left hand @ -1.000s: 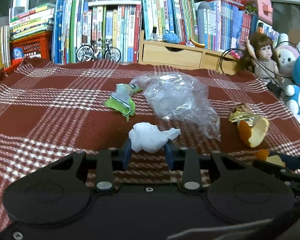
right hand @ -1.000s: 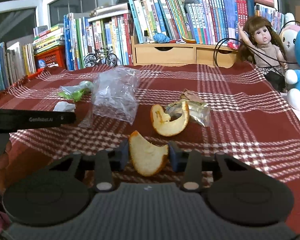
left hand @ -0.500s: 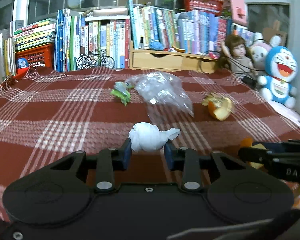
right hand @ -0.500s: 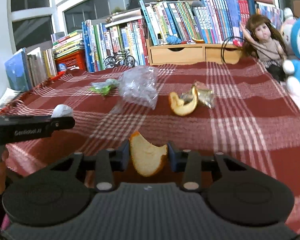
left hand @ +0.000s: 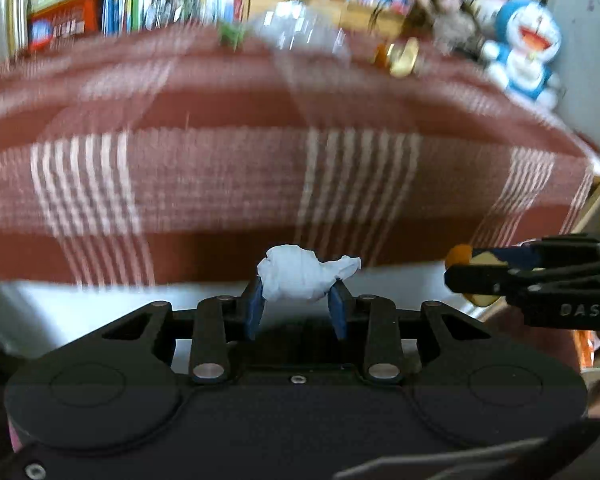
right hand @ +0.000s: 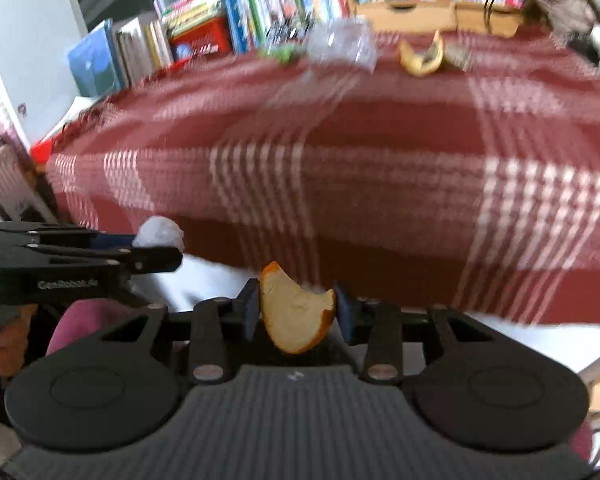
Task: Collect trash
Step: 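Lower the tissue and orange peel into the bin and open both tools, then grasp the green-and-white wrapper with the left tool while the right tool grasps another orange peel, then lower the wrapper and orange peel into the bin and open both tools, then grasp the clear plastic bag with the left tool while the right tool grasps the gold candy wrapper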
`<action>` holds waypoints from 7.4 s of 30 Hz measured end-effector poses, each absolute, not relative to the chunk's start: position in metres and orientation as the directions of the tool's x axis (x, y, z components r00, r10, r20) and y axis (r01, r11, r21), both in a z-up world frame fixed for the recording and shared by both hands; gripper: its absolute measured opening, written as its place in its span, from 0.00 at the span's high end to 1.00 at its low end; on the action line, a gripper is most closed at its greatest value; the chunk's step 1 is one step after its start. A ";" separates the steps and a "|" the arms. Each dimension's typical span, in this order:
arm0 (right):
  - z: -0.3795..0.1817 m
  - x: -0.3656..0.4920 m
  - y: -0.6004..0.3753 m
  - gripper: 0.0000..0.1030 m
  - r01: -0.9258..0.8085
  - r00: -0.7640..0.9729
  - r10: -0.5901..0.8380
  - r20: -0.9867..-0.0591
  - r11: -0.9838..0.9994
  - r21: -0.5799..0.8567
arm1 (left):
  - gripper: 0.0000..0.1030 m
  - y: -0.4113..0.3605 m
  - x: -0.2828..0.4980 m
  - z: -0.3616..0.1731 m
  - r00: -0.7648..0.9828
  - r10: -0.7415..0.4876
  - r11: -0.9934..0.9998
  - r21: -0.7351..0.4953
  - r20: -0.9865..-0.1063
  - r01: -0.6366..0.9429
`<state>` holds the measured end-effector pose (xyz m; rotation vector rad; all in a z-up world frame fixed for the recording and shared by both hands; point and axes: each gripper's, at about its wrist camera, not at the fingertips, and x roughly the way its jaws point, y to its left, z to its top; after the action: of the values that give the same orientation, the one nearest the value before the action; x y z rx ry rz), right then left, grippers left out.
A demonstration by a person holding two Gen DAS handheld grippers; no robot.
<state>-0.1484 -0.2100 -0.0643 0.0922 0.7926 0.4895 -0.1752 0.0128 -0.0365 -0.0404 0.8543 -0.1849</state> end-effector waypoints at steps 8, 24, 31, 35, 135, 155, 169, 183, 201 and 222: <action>-0.099 -0.144 -0.195 0.57 -0.410 0.510 0.473 -0.718 0.868 0.281 | 0.69 0.023 -0.167 -0.076 0.509 -0.148 0.989 -0.134 -0.848 0.066; -0.109 -0.136 -0.192 0.31 -0.407 0.484 0.491 -0.724 0.859 0.311 | 0.22 0.012 -0.158 -0.082 0.497 -0.126 0.991 -0.086 -0.858 0.102; -0.103 -0.135 -0.195 0.30 -0.395 0.507 0.493 -0.707 0.862 0.318 | 0.17 0.012 -0.158 -0.070 0.529 -0.125 0.990 -0.072 -0.839 0.120; -0.085 -0.133 -0.202 0.28 -0.405 0.549 0.502 -0.669 0.859 0.312 | 0.14 0.016 -0.153 -0.045 0.564 -0.157 0.986 -0.098 -0.811 0.135; -0.084 -0.153 -0.185 0.67 -0.539 0.497 0.495 -0.713 0.820 0.193 | 0.86 0.026 -0.207 -0.032 0.477 -0.338 0.930 -0.210 -0.812 0.302; -0.148 -0.147 -0.162 0.54 -0.519 0.375 0.465 -0.802 0.822 0.234 | 0.70 0.010 -0.178 -0.111 0.300 -0.257 0.950 -0.183 -0.919 0.253; -0.130 -0.143 -0.187 0.32 -0.488 0.427 0.488 -0.761 0.833 0.261 | 0.20 0.005 -0.177 -0.087 0.400 -0.201 0.953 -0.084 -0.894 0.291; -0.048 -0.147 -0.204 0.27 -0.518 0.568 0.545 -0.617 0.819 0.246 | 0.10 0.012 -0.184 0.010 0.566 -0.283 0.926 -0.066 -0.775 0.372; 0.025 -0.017 -0.255 0.19 -0.207 0.840 0.221 -0.496 0.975 0.083 | 0.00 -0.006 0.011 0.083 0.832 -0.203 0.979 -0.104 -0.517 0.174; -0.027 0.116 -0.248 0.37 -0.127 0.763 0.161 -0.625 0.987 0.100 | 0.23 -0.065 0.178 0.004 0.797 -0.069 0.997 -0.017 -0.600 0.074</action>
<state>0.1164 -0.2485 -0.0270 0.0527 0.6846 0.1566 0.1778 -0.0652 0.0040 0.0078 0.6444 -0.0764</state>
